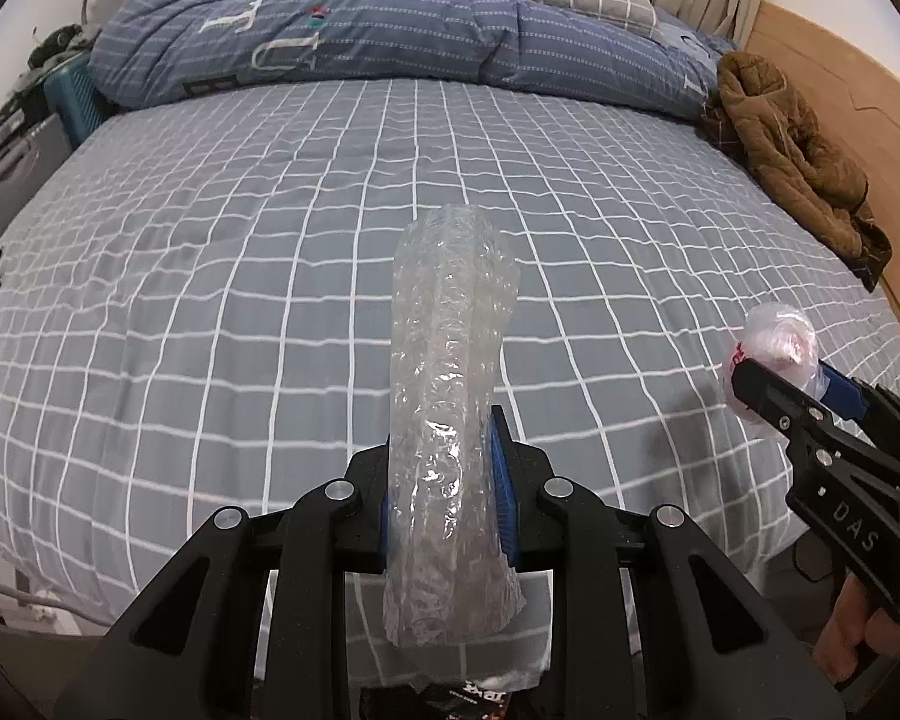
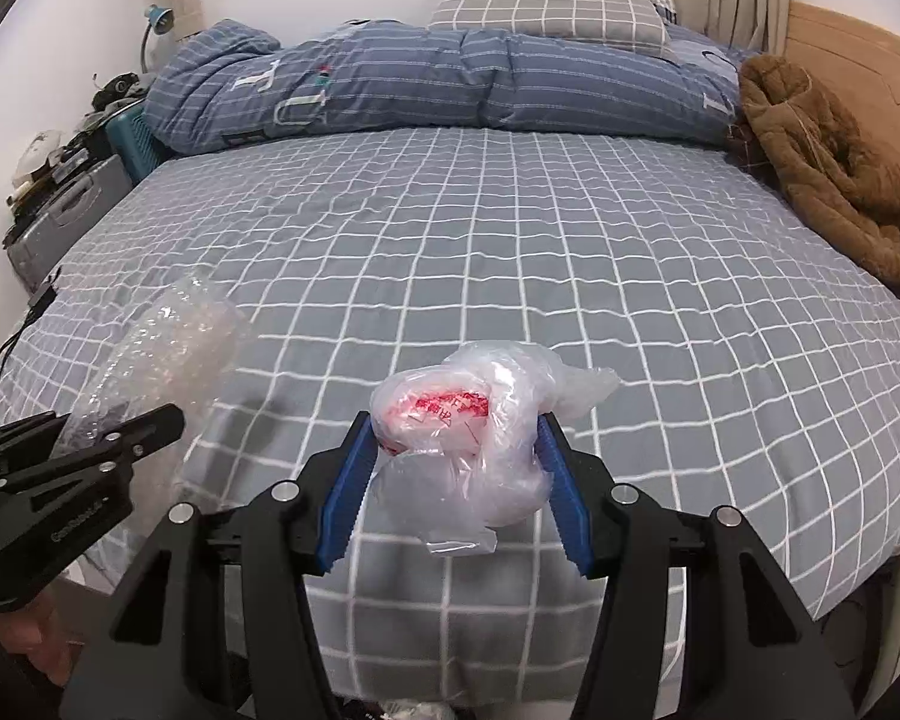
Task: Collect trash
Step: 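Carry the bubble wrap and pink bag with both tools down over the bin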
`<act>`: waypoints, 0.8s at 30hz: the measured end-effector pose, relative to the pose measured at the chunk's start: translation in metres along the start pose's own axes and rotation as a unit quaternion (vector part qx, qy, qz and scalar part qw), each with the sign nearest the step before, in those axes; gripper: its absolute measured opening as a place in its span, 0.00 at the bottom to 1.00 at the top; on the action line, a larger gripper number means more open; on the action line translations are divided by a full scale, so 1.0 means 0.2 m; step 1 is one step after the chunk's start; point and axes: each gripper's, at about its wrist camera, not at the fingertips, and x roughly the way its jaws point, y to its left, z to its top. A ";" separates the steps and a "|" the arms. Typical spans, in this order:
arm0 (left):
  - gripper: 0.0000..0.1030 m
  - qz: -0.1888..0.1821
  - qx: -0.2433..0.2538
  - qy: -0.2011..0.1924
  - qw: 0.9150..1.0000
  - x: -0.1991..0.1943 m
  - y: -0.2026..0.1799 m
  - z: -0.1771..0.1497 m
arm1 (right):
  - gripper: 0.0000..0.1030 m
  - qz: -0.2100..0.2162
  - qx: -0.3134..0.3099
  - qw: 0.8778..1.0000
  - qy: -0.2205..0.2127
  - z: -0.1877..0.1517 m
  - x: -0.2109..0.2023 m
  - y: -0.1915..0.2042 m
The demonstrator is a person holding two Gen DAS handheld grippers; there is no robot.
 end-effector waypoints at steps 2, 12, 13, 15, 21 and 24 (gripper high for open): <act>0.23 -0.002 -0.003 0.001 1.000 -0.02 0.00 -0.02 | 0.51 0.003 -0.001 1.000 -0.001 -0.02 -0.04 0.02; 0.23 0.005 -0.003 -0.001 1.000 -0.14 0.01 -0.15 | 0.50 0.014 -0.013 1.000 -0.003 -0.14 -0.18 0.14; 0.23 0.005 -0.004 0.000 1.000 -0.15 0.01 -0.16 | 0.50 0.016 -0.013 1.000 -0.002 -0.15 -0.20 0.14; 0.23 0.006 -0.006 0.001 1.000 -0.18 0.03 -0.20 | 0.50 0.018 -0.014 1.000 -0.002 -0.18 -0.22 0.16; 0.23 0.005 -0.008 -0.002 1.000 -0.26 0.05 -0.27 | 0.50 0.020 -0.012 1.000 -0.001 -0.24 -0.30 0.18; 0.23 0.005 -0.007 -0.004 1.000 -0.29 0.05 -0.31 | 0.50 0.022 -0.012 1.000 0.002 -0.28 -0.32 0.19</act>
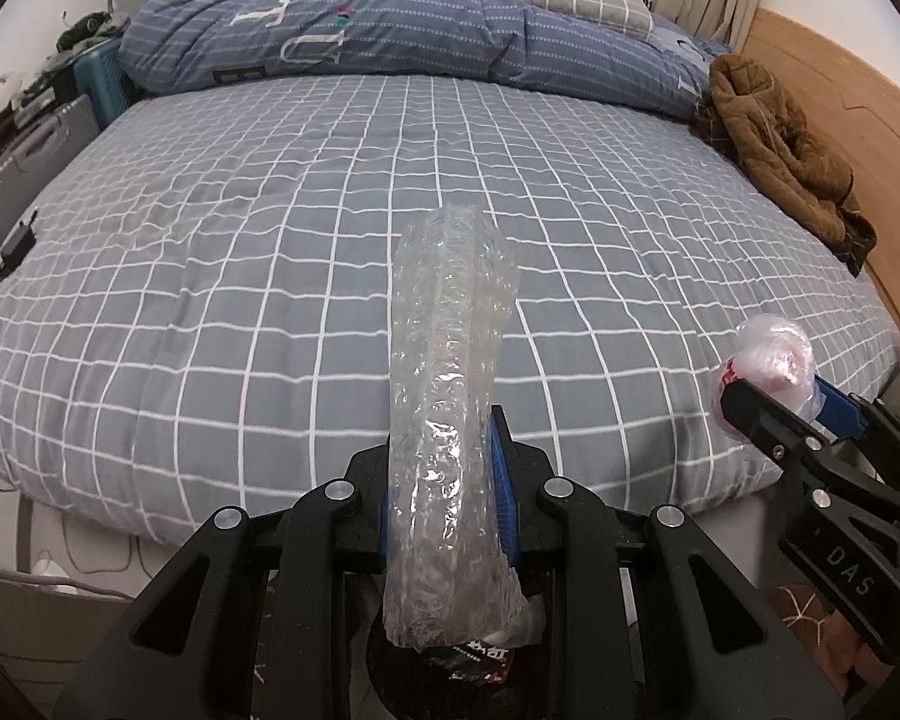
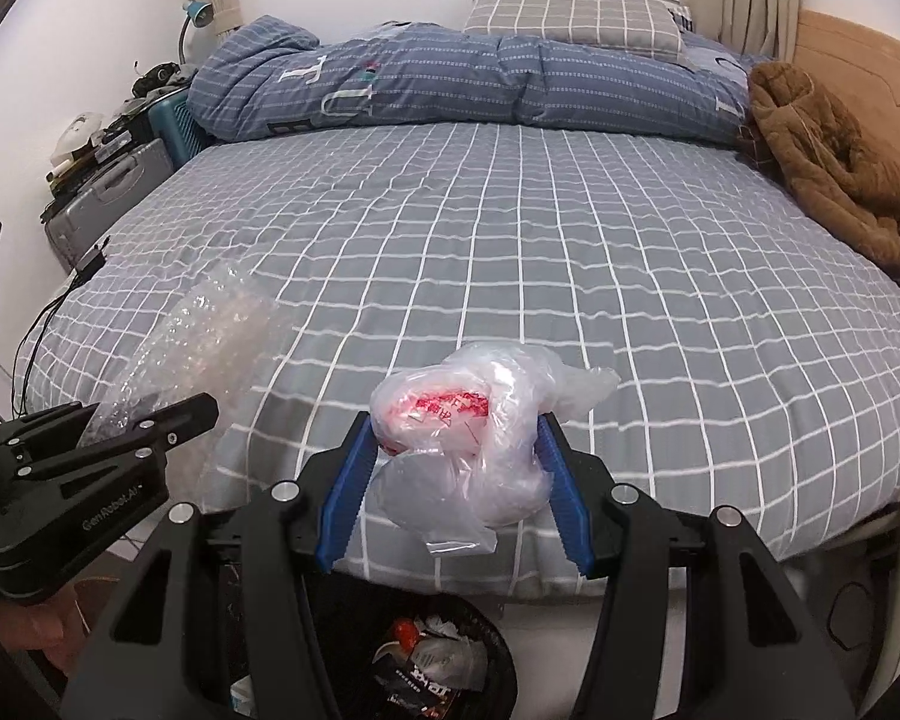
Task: Collect trash
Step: 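Carry the bubble wrap and pink bag with both tools down over the bin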
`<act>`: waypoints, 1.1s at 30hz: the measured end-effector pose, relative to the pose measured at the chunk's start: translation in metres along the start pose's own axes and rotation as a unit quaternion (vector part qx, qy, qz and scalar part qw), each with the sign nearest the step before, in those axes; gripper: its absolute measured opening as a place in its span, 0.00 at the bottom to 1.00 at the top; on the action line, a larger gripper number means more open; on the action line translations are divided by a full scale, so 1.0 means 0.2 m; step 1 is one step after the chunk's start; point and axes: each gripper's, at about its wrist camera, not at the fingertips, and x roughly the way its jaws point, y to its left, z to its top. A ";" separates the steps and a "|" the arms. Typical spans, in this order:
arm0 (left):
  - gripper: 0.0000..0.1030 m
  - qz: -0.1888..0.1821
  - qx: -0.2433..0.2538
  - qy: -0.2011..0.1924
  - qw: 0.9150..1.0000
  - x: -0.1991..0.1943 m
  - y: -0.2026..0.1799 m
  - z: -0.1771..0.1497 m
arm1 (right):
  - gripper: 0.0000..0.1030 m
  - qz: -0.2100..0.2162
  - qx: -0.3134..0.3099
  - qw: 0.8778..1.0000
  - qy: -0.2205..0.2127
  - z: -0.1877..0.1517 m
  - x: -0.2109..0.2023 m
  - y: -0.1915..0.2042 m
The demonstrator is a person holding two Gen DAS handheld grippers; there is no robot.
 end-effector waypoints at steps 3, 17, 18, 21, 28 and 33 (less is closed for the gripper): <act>0.23 0.001 0.002 0.004 1.000 -0.01 0.00 -0.05 | 0.50 0.001 0.000 1.000 0.005 -0.05 -0.01 0.01; 0.23 -0.005 -0.002 0.033 0.999 -0.03 0.03 -0.32 | 0.51 0.017 0.002 0.998 0.054 -0.34 -0.01 0.08; 0.23 -0.005 -0.003 0.035 0.999 -0.03 0.03 -0.34 | 0.51 0.017 0.002 0.998 0.057 -0.36 -0.01 0.09; 0.23 -0.004 -0.004 0.044 0.999 -0.01 0.04 -0.40 | 0.51 0.020 0.000 0.997 0.070 -0.43 0.00 0.10; 0.23 0.002 -0.003 0.067 0.998 0.03 0.05 -0.54 | 0.51 0.023 0.003 0.995 0.102 -0.58 0.05 0.12; 0.23 -0.001 -0.008 0.091 0.996 0.08 0.06 -0.65 | 0.51 0.024 0.007 0.992 0.123 -0.68 0.08 0.12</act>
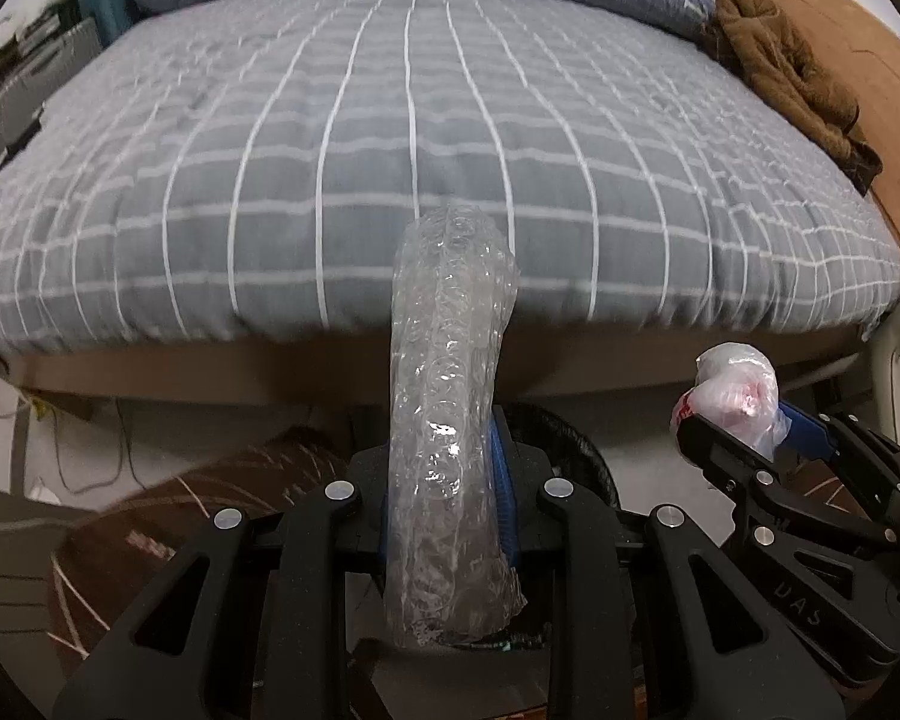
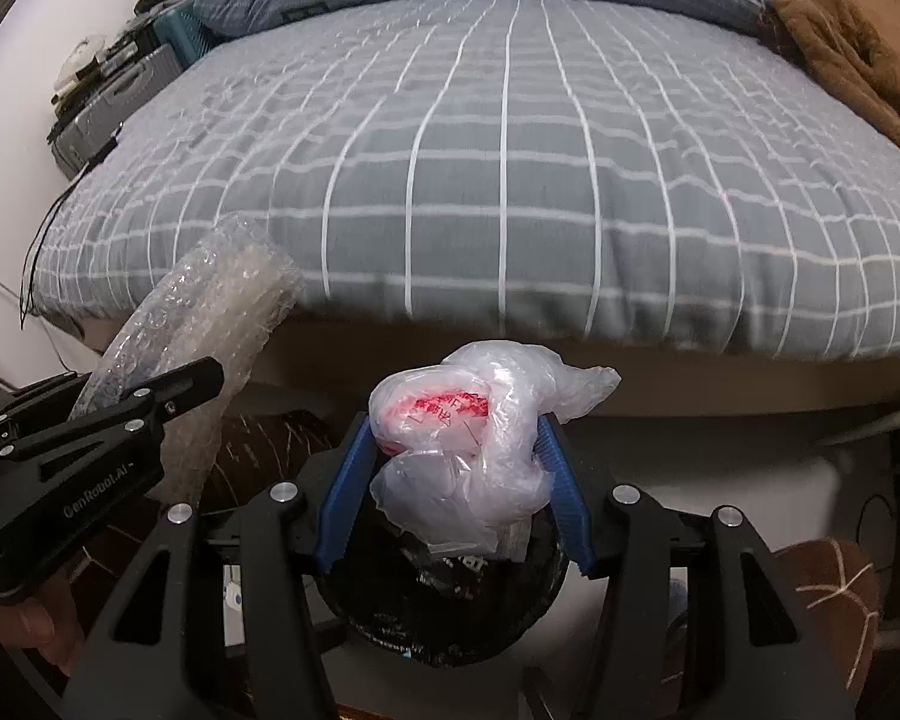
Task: Collect trash
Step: 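Carry the bubble wrap and pink bag with both tools down over the bin, then open the right tool to drop the pink bag while the left tool drops the bubble wrap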
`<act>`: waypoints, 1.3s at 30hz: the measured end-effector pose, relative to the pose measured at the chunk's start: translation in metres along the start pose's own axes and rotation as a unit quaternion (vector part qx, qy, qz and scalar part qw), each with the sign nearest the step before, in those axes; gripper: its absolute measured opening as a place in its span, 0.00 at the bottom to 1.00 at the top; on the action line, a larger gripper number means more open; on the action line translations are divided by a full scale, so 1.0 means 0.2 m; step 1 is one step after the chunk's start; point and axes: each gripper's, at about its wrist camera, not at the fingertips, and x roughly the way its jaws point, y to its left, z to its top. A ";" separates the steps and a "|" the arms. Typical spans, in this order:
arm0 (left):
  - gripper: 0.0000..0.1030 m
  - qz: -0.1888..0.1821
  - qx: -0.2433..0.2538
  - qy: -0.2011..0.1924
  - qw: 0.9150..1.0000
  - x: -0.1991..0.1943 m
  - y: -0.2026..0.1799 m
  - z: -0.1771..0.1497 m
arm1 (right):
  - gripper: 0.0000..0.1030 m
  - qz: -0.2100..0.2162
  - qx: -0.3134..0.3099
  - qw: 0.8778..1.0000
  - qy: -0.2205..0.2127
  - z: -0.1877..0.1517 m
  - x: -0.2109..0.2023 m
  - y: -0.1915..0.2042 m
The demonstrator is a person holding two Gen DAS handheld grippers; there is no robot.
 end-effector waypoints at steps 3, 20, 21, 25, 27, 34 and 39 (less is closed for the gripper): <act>0.23 0.001 -0.001 0.011 1.000 0.04 0.01 -0.04 | 0.51 0.000 0.000 1.000 0.014 -0.04 0.04 0.00; 0.23 0.022 -0.031 0.044 0.998 0.17 0.20 -0.18 | 0.56 0.020 -0.024 0.997 0.077 -0.17 0.25 0.12; 0.23 0.022 -0.032 0.045 0.998 0.18 0.20 -0.19 | 0.58 0.020 -0.024 0.996 0.078 -0.17 0.25 0.12; 0.23 0.020 -0.027 0.048 0.998 0.21 0.19 -0.19 | 0.71 0.024 -0.028 0.996 0.085 -0.19 0.28 0.11; 0.23 0.018 -0.026 0.051 0.998 0.22 0.18 -0.20 | 0.78 0.019 -0.027 0.996 0.082 -0.19 0.27 0.10; 0.23 0.008 -0.015 0.054 0.998 0.26 0.13 -0.21 | 0.89 -0.008 -0.016 0.998 0.066 -0.19 0.19 -0.01; 0.24 -0.007 0.001 0.060 0.998 0.29 0.05 -0.21 | 0.89 -0.027 -0.001 0.998 0.052 -0.18 0.12 -0.14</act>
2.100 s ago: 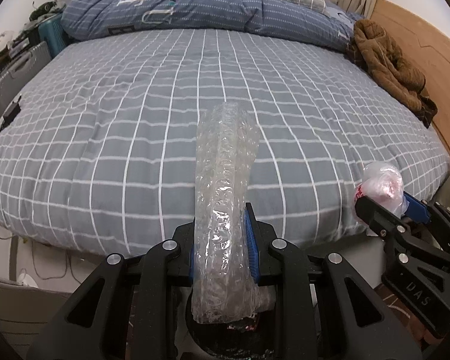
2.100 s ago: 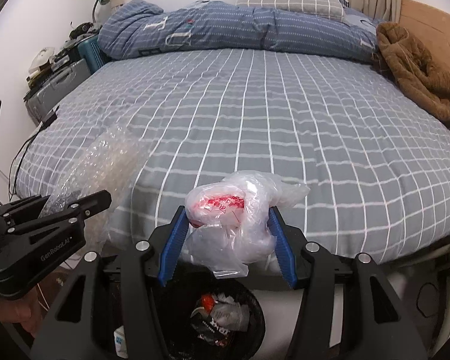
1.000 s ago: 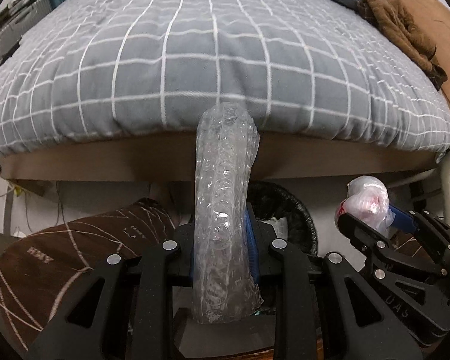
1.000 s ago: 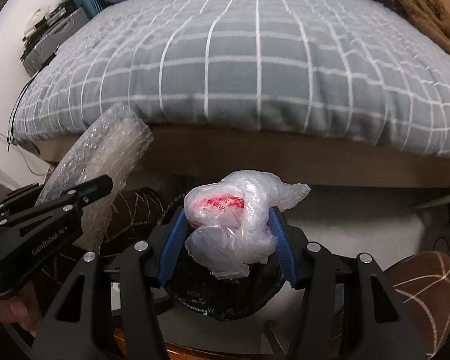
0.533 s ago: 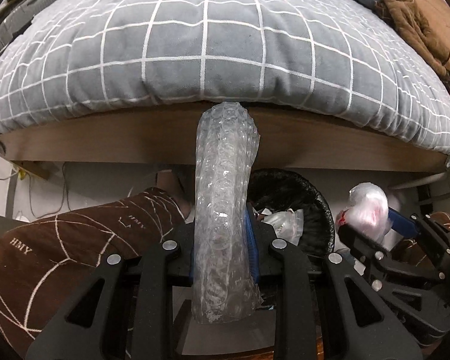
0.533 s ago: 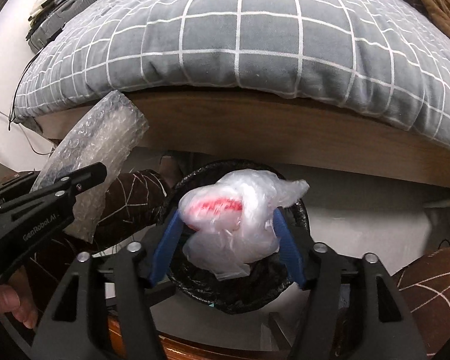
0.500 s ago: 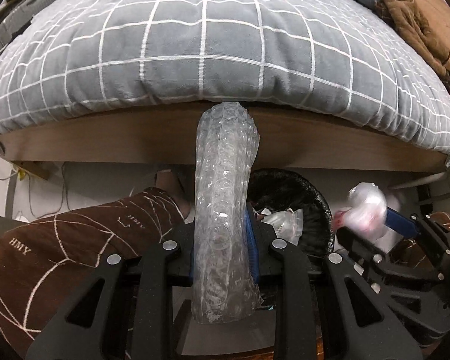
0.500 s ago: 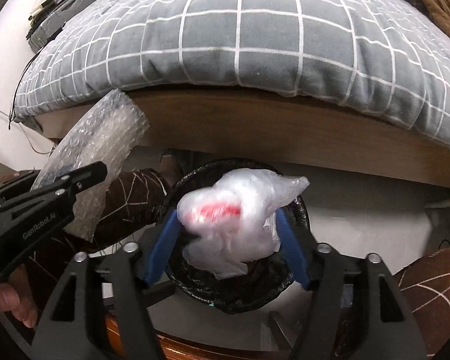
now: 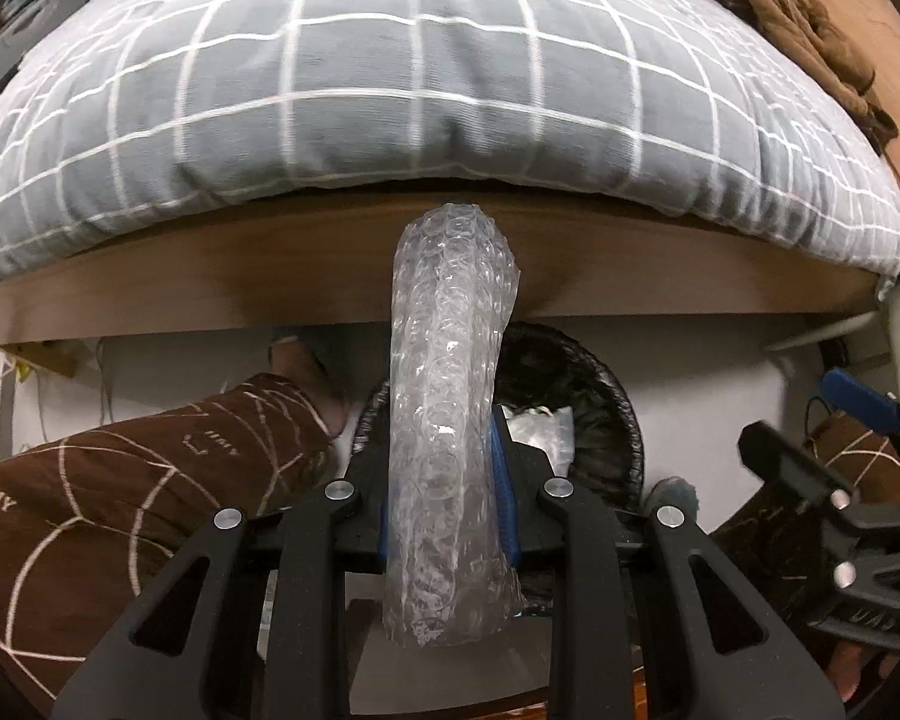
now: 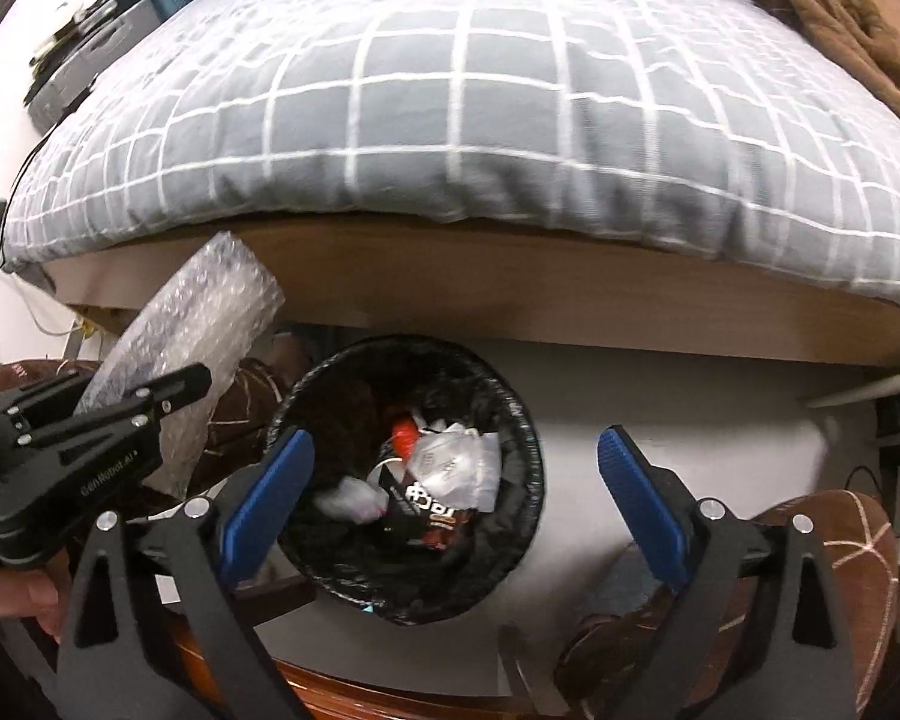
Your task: Collect trash
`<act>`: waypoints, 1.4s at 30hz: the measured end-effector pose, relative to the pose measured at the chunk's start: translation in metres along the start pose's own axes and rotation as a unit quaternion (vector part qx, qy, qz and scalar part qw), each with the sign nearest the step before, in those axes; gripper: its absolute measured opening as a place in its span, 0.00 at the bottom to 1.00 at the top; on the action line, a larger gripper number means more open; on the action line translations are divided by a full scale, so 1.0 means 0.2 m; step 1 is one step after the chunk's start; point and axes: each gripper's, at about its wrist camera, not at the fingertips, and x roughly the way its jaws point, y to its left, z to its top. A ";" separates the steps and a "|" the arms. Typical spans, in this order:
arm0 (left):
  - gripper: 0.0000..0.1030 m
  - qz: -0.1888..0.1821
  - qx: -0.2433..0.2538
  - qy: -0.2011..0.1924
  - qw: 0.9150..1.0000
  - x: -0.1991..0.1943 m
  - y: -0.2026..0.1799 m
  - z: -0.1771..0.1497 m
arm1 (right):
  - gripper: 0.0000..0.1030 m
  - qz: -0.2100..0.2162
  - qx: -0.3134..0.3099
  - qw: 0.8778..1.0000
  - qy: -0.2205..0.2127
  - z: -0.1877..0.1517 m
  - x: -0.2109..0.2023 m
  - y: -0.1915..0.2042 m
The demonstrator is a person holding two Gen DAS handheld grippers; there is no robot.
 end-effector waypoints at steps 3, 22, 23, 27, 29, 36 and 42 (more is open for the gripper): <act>0.26 -0.007 0.004 0.000 1.000 0.01 -0.02 -0.02 | 0.89 -0.003 0.006 1.000 -0.001 -0.01 -0.02 -0.05; 0.94 0.048 0.000 -0.089 0.995 -0.33 -0.02 0.09 | 0.89 -0.018 -0.002 0.998 -0.058 0.11 -0.24 0.01; 0.94 0.048 -0.001 -0.094 0.994 -0.36 -0.01 0.10 | 0.89 -0.020 -0.004 0.998 -0.065 0.13 -0.28 0.01; 0.94 0.051 -0.003 -0.108 0.993 -0.49 0.00 0.15 | 0.89 -0.020 -0.004 0.995 -0.093 0.17 -0.44 0.04; 0.94 0.052 -0.007 -0.116 0.992 -0.56 0.00 0.16 | 0.89 -0.020 -0.005 0.994 -0.104 0.18 -0.51 0.05; 0.94 0.049 -0.020 -0.138 0.989 -0.79 0.00 0.15 | 0.89 -0.008 -0.005 0.992 -0.126 0.21 -0.70 0.10; 0.94 0.054 -0.015 -0.148 0.987 -0.88 0.00 0.14 | 0.89 0.000 -0.007 0.991 -0.136 0.21 -0.76 0.13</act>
